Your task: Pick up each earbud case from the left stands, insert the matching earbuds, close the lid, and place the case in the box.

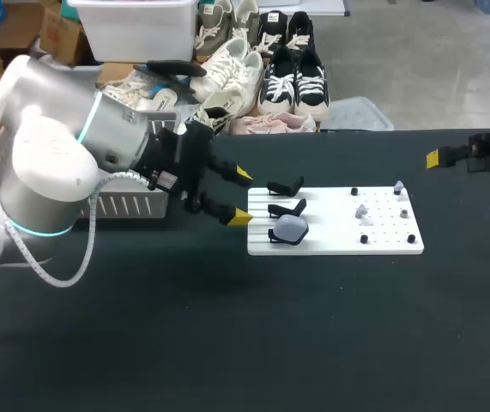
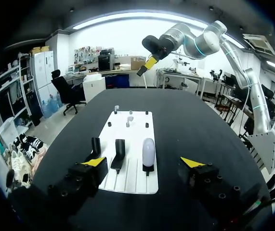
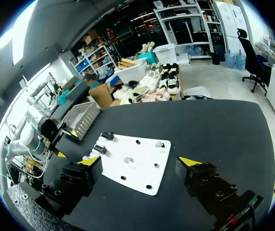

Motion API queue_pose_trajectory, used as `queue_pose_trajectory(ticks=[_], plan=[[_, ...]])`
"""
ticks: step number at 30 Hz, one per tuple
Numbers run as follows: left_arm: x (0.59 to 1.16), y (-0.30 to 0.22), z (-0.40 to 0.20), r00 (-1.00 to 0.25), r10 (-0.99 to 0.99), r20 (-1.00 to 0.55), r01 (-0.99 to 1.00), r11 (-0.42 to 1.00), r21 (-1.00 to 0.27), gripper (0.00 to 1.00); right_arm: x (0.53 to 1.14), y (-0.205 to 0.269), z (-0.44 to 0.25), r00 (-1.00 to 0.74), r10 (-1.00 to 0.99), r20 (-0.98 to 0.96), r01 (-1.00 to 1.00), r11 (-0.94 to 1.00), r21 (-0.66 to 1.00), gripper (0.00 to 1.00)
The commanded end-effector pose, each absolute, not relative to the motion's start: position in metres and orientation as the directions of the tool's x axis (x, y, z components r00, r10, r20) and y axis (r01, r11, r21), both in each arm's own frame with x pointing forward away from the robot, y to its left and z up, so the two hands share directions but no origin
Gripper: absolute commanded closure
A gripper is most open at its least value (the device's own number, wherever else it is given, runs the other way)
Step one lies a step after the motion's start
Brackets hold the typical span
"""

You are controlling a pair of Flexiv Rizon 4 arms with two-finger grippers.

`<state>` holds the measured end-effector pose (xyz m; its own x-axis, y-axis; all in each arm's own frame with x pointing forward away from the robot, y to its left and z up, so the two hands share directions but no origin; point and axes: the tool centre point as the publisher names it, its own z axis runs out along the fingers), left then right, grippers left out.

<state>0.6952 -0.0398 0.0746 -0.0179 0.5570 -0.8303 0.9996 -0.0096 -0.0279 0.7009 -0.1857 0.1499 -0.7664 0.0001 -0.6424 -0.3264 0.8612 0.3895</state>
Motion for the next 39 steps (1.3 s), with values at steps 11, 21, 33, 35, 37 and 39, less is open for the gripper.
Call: queue_pose_trajectory(ticks=[11,21,33,35,37,39], plan=[[0.687,-0.057,0.052,-0.022,0.525,-0.851,0.999,-0.019,-0.038,0.0,0.702,-0.187,0.149,-0.767,-0.002,-0.642,-0.331,0.858,0.393,0.0],[0.683,-0.065,0.039,-0.039,0.507,-0.861,0.999,-0.005,-0.048,0.0,0.702,-0.187,0.149,-0.767,-0.002,-0.642,-0.331,0.858,0.393,0.0],[0.679,-0.072,0.03,-0.065,0.495,-0.866,0.998,0.013,-0.067,0.18,0.702,-0.187,0.149,-0.767,-0.002,-0.642,-0.331,0.858,0.393,0.0],[0.679,-0.073,0.03,-0.063,0.493,-0.868,0.998,0.013,-0.065,0.22,0.702,-0.187,0.149,-0.767,-0.002,-0.642,-0.331,0.858,0.393,0.0],[0.679,-0.074,0.029,-0.062,0.491,-0.869,0.998,0.013,-0.064,0.27,0.702,-0.187,0.149,-0.767,-0.002,-0.642,-0.331,0.858,0.393,0.0],[0.68,-0.076,0.029,-0.06,0.49,-0.87,0.998,0.013,-0.062,0.28,0.702,-0.187,0.149,-0.767,-0.002,-0.642,-0.331,0.858,0.393,0.0]])
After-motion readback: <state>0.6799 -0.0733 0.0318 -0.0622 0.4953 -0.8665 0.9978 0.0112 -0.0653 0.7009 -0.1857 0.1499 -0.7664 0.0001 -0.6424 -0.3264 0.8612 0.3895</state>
